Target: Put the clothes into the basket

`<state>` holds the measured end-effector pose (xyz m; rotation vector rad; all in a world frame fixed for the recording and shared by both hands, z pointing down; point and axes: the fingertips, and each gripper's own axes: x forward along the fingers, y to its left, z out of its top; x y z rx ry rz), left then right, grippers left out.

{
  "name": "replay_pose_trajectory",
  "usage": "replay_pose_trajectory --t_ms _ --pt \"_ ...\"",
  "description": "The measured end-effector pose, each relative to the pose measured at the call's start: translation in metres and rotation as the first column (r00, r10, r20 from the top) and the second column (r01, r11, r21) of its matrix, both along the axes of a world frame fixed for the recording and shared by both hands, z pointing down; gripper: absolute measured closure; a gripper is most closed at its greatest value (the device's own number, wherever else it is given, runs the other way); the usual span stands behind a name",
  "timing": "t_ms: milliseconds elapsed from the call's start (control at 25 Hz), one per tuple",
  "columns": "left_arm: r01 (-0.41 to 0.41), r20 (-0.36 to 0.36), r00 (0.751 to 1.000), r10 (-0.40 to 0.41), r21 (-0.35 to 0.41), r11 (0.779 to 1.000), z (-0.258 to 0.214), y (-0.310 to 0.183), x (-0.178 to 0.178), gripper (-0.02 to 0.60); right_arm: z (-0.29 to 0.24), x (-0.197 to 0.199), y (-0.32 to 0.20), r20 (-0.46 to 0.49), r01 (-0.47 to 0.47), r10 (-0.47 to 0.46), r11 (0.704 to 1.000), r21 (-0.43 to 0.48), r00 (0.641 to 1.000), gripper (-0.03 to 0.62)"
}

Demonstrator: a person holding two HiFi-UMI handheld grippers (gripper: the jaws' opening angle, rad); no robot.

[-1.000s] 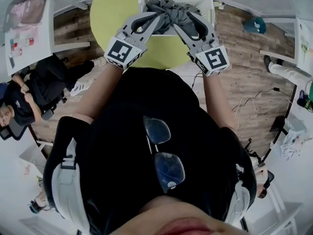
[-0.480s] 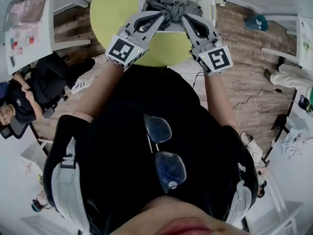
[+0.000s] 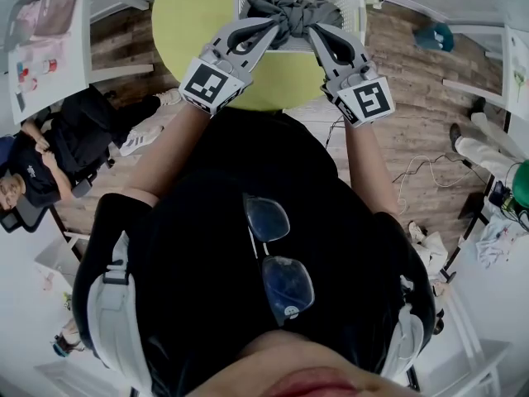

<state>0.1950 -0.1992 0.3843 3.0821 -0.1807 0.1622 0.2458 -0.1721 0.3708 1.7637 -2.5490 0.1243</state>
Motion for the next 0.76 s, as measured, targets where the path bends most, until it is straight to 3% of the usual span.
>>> replay_pose_trajectory --t_ms 760 --pt "-0.017 0.019 1.000 0.017 0.013 1.000 0.0027 -0.0030 0.0055 0.572 0.0049 -0.0007 -0.0059 -0.018 0.031 -0.031 0.999 -0.010 0.999 0.571"
